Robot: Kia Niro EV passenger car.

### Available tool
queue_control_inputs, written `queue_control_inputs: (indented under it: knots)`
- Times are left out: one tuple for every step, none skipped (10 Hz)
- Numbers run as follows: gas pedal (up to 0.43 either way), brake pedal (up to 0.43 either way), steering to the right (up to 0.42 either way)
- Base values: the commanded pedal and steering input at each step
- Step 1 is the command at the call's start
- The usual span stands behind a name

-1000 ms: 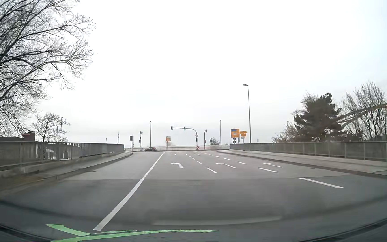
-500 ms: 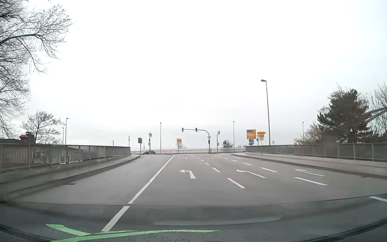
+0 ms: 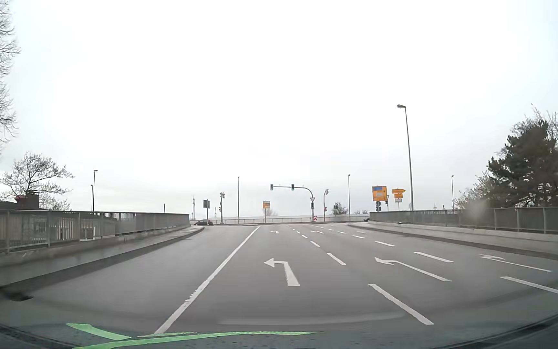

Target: Follow the waypoints while adhering to traffic rules and regulations

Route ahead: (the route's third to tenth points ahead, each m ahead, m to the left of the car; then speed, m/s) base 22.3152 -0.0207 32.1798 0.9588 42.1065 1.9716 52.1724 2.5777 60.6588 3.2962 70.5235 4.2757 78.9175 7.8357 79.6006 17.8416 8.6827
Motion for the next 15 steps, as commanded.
queue_control_inputs:
  knots:
    - [0.169, 0.0, -0.011]
    - [0.169, 0.0, -0.009]
    - [0.157, 0.0, -0.006]
    - [0.157, 0.0, -0.005]
    - [0.157, 0.0, -0.005]
    - [0.157, 0.0, -0.004]
    - [0.157, 0.0, -0.003]
    - [0.157, 0.0, -0.003]
    - [0.157, 0.0, -0.003]
    - [0.157, 0.0, -0.002]
    - [0.157, 0.0, -0.003]
    - [0.157, 0.0, -0.002]
    - [0.157, 0.0, -0.001]
    - [0.157, 0.0, 0.0]
    - [0.157, 0.0, 0.0]
